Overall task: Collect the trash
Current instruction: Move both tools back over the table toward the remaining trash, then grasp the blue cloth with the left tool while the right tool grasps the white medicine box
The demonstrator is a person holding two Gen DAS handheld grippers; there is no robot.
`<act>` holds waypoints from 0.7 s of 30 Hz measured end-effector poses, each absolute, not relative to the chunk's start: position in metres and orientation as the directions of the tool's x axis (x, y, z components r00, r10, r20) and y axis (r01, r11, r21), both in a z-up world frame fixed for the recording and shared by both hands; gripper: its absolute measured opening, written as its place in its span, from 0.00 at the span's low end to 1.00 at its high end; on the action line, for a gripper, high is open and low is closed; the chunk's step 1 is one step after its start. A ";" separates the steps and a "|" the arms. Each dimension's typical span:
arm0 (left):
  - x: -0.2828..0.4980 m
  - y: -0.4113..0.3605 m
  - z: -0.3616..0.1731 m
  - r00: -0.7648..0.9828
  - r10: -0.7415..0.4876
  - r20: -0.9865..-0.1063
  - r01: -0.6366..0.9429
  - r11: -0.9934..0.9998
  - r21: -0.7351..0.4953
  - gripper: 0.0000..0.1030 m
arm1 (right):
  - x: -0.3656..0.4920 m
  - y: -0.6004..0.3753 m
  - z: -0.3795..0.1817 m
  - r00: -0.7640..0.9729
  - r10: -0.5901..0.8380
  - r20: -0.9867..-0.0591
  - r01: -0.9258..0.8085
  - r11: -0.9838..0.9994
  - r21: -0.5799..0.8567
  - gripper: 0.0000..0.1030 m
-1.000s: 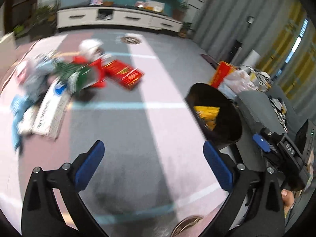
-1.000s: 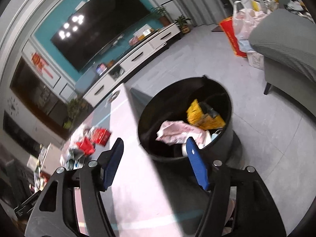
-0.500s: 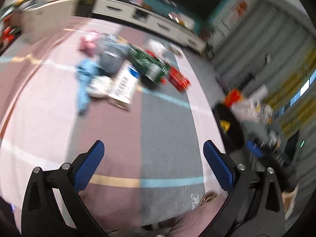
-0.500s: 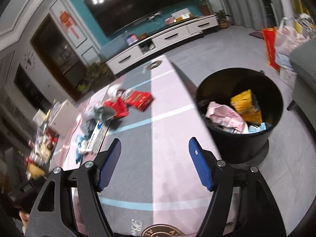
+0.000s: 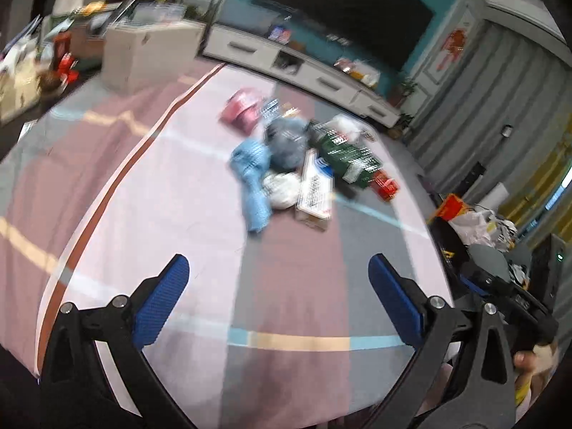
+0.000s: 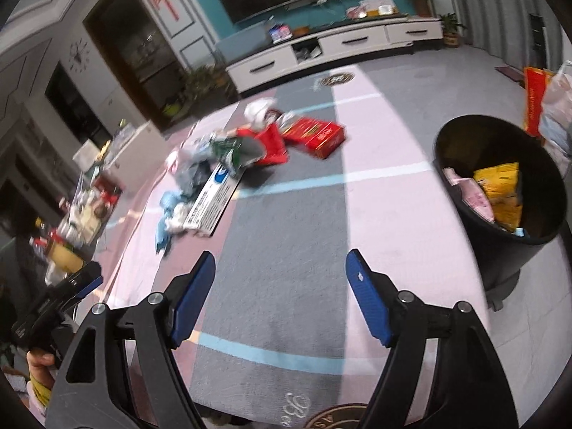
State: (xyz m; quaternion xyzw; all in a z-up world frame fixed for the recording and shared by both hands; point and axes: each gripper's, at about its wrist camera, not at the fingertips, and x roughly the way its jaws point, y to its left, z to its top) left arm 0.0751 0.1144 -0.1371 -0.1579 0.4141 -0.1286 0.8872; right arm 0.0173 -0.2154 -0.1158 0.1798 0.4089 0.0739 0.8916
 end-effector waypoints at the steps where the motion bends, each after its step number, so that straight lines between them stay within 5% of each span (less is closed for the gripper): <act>1: 0.079 0.115 -0.142 0.610 -0.335 -0.718 0.080 0.927 -0.365 0.97 | 0.021 -0.210 -0.117 0.644 0.287 -0.709 0.004 0.926 0.377 0.72; 14: 0.118 0.139 -0.165 0.601 -0.169 -0.781 -0.042 0.970 -0.242 0.97 | 0.097 -0.139 -0.142 0.537 0.370 -0.758 -0.059 0.913 0.403 0.72; 21: 0.157 0.131 -0.158 0.626 -0.177 -0.760 0.013 0.976 -0.216 0.97 | 0.154 -0.114 -0.150 0.529 0.359 -0.768 -0.004 0.907 0.422 0.72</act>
